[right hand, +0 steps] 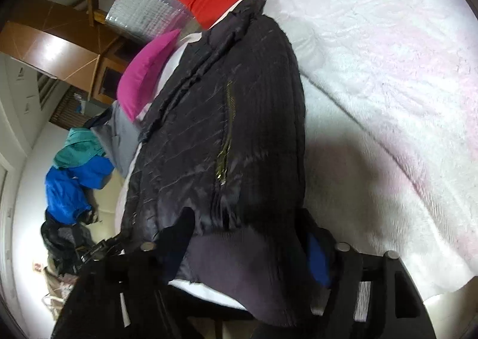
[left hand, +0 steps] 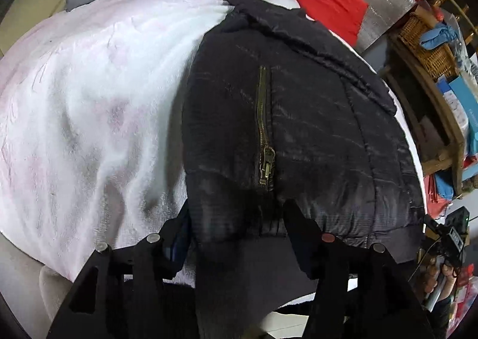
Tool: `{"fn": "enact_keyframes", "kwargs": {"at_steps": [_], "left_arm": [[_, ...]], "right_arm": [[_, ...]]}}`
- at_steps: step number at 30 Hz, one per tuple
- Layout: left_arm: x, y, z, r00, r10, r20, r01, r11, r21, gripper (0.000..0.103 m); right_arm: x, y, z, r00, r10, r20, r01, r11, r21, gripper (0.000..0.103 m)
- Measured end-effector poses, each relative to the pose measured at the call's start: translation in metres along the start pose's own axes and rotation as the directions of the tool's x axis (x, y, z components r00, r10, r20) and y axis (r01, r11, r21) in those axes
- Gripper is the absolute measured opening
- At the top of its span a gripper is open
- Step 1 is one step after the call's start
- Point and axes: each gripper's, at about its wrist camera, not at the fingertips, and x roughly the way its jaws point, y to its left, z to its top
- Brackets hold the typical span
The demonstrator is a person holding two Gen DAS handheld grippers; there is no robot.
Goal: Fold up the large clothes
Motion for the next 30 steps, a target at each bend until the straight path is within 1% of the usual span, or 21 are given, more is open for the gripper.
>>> {"fn": "enact_keyframes", "kwargs": {"at_steps": [1,2,3,4,7,10,12,14,19,24,30], "left_arm": [[0.002,-0.003,0.0,1.0,0.017,0.005,-0.017,1.0,0.008,0.042],[0.002,-0.004,-0.001,0.999,0.053,0.006,-0.053,0.998,0.023,0.019],[0.003,-0.005,0.0,0.997,0.072,0.005,-0.072,0.997,0.034,0.019],[-0.001,-0.004,-0.001,0.998,0.056,0.013,-0.057,0.998,0.032,0.019],[-0.023,-0.005,-0.005,0.997,0.051,0.058,-0.054,0.997,0.054,0.018],[-0.046,-0.015,-0.018,0.991,0.084,0.103,-0.093,0.991,0.092,0.018],[-0.053,-0.022,-0.024,0.987,0.098,0.126,-0.111,0.989,0.103,0.018],[-0.058,-0.027,-0.031,0.985,0.101,0.136,-0.115,0.988,0.1,0.018],[-0.07,-0.038,-0.044,0.981,0.105,0.164,-0.125,0.986,0.114,0.018],[-0.086,-0.042,-0.051,0.975,0.11,0.195,-0.139,0.98,0.144,0.018],[-0.091,-0.042,-0.059,0.974,0.114,0.194,-0.146,0.977,0.154,0.018]], "right_arm": [[0.006,0.0,0.001,1.0,0.0,-0.021,0.0,1.0,-0.003,0.035],[0.01,0.003,0.0,0.999,-0.034,-0.04,0.033,0.999,-0.014,0.019],[0.009,0.005,0.0,0.999,-0.033,-0.041,0.032,0.999,-0.02,0.015],[0.006,0.009,0.001,0.999,-0.032,-0.038,0.031,0.999,-0.03,0.013],[-0.01,0.02,-0.003,1.0,-0.022,-0.01,0.021,0.998,-0.061,0.012],[-0.025,0.028,-0.01,1.0,-0.012,-0.003,0.012,0.996,-0.089,0.012],[-0.031,0.031,-0.018,1.0,-0.002,-0.005,0.001,0.995,-0.095,0.012],[-0.037,0.031,-0.023,1.0,0.014,-0.002,-0.014,0.996,-0.093,0.012],[-0.058,0.026,-0.049,0.995,0.092,0.037,-0.09,0.994,-0.064,0.012],[-0.065,0.025,-0.063,0.993,0.114,0.041,-0.112,0.992,-0.05,0.012],[-0.078,0.025,-0.069,0.99,0.134,0.05,-0.131,0.99,-0.058,0.012]]}}
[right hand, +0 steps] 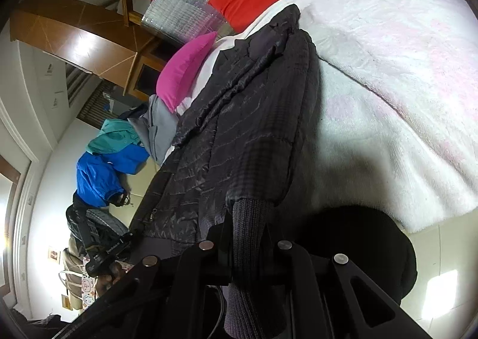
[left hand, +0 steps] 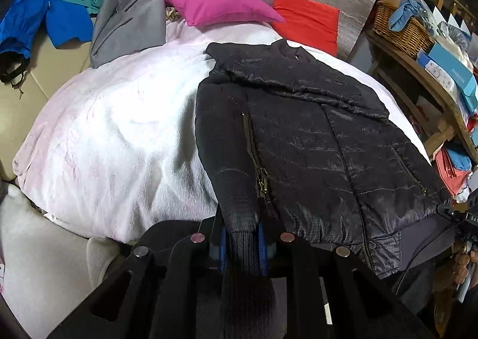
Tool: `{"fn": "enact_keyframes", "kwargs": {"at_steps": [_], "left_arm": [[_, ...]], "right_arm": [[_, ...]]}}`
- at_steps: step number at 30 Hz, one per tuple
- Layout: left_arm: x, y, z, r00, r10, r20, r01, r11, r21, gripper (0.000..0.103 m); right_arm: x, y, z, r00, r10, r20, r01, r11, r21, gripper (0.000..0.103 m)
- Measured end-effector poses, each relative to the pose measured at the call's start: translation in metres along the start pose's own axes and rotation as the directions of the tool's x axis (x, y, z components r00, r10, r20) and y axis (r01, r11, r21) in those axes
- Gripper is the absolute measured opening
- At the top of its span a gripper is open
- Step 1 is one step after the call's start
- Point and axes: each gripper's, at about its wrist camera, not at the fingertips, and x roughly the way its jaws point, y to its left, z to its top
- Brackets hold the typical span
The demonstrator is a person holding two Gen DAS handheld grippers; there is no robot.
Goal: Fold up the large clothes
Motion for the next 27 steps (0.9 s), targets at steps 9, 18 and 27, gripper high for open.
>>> {"fn": "enact_keyframes", "kwargs": {"at_steps": [9,18,27], "left_arm": [[-0.001,0.001,0.0,1.0,0.006,0.001,-0.006,1.0,0.01,0.018],[-0.01,0.011,0.0,0.998,-0.054,0.01,0.055,0.998,-0.028,0.018],[-0.035,0.027,0.024,0.985,-0.166,0.045,0.169,0.983,-0.073,0.018]], "right_arm": [[-0.005,0.003,0.002,1.0,0.017,-0.007,-0.017,1.0,-0.024,0.012],[-0.009,0.003,0.003,0.999,0.041,-0.017,-0.041,0.999,-0.03,0.012],[-0.03,0.01,0.012,0.99,0.138,0.026,-0.138,0.99,-0.014,0.012]]}}
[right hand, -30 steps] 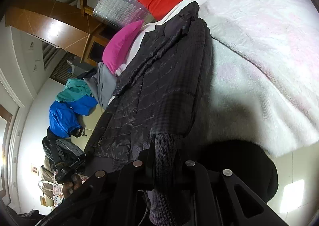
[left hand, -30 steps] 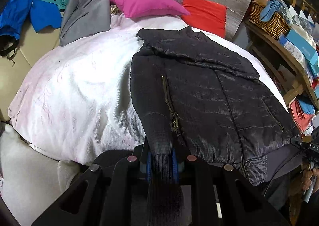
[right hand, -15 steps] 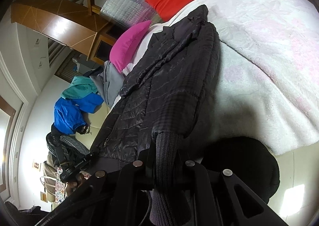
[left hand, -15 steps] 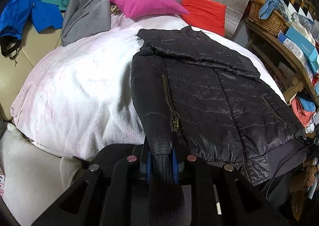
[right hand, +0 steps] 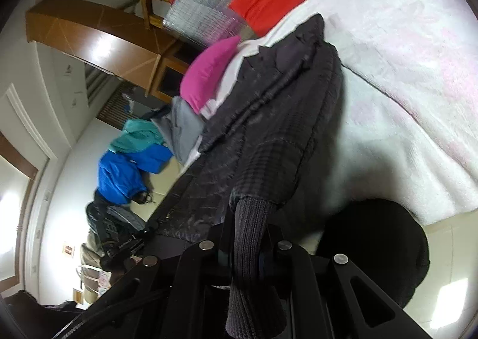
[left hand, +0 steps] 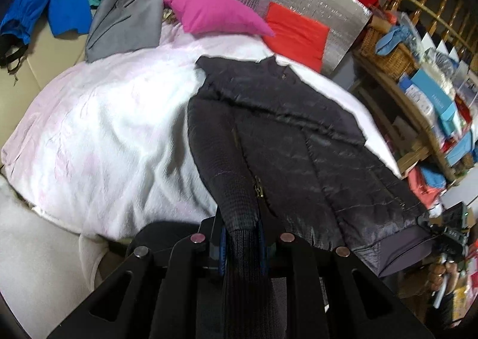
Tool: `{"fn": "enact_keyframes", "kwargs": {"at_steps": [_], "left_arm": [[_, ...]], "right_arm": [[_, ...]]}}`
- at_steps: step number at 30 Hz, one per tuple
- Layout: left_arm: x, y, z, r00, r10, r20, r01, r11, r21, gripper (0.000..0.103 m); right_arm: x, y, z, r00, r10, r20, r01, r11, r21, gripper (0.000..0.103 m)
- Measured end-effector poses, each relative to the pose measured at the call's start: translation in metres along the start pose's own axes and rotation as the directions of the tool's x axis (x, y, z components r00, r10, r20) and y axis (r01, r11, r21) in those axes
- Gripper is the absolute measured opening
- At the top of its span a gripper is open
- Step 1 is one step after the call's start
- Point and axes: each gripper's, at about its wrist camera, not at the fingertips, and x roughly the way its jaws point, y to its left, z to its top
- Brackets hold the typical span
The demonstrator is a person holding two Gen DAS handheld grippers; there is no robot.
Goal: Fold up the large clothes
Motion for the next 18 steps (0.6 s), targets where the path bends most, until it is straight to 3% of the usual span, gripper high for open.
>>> {"fn": "enact_keyframes", "kwargs": {"at_steps": [3,9,18], "left_arm": [[-0.005,0.0,0.027,0.998,-0.051,0.04,0.051,0.999,-0.016,0.018],[-0.002,-0.007,0.09,0.987,-0.072,0.145,0.074,0.997,-0.006,0.018],[0.045,-0.025,0.191,0.974,-0.015,0.226,0.006,0.999,0.038,0.018]], "right_arm": [[-0.005,0.01,0.022,0.998,0.057,0.033,-0.056,0.998,-0.012,0.011],[-0.002,0.039,0.083,0.987,0.113,0.115,-0.103,0.991,-0.086,0.011],[0.037,0.064,0.194,0.978,0.081,0.19,-0.057,0.99,-0.131,0.011]]}}
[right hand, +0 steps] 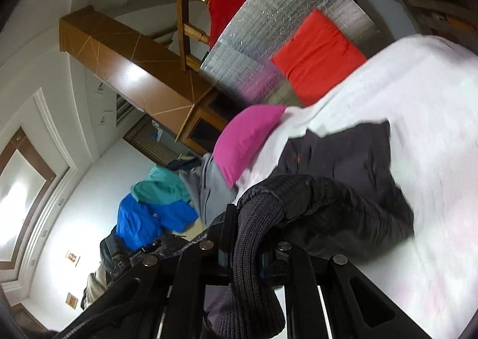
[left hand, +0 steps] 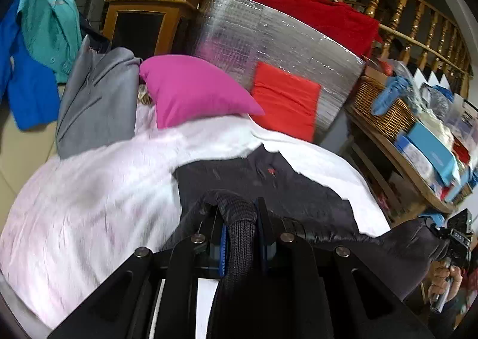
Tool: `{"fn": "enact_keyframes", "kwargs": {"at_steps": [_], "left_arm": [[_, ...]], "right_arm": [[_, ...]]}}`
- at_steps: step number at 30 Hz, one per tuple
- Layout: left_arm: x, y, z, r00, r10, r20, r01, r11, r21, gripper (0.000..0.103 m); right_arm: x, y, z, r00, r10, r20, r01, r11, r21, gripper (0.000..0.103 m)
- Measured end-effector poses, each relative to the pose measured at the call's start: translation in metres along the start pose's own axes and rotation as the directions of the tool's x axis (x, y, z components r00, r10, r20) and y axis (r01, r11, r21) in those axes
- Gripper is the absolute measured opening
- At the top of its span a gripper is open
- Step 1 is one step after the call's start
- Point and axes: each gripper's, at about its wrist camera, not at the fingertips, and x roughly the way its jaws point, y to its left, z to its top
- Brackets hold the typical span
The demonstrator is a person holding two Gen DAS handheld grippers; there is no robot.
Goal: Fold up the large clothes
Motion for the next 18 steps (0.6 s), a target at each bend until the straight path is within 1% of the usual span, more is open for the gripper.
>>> {"fn": "enact_keyframes", "kwargs": {"at_steps": [2,5,10,15,18], "left_arm": [[0.016,0.0,0.013,0.999,0.031,0.01,-0.031,1.0,0.007,0.018],[0.046,0.007,0.032,0.998,0.066,0.005,-0.066,0.998,-0.008,0.018],[0.096,0.013,0.055,0.994,0.112,-0.018,-0.112,0.994,-0.005,0.018],[0.162,0.024,0.073,0.986,0.149,-0.078,-0.152,0.988,-0.035,0.018],[0.202,0.03,0.076,0.977,0.178,-0.116,-0.182,0.983,-0.028,0.018]], "right_arm": [[0.015,-0.004,0.017,1.0,-0.003,0.008,0.003,1.0,0.015,0.011],[0.041,-0.009,0.043,1.0,-0.027,0.014,0.027,0.999,0.021,0.011],[0.09,-0.027,0.082,0.997,-0.075,0.001,0.075,0.997,0.031,0.011],[0.144,-0.063,0.111,0.991,-0.129,-0.035,0.131,0.988,0.076,0.011],[0.178,-0.09,0.124,0.983,-0.175,-0.063,0.181,0.978,0.101,0.011]]}}
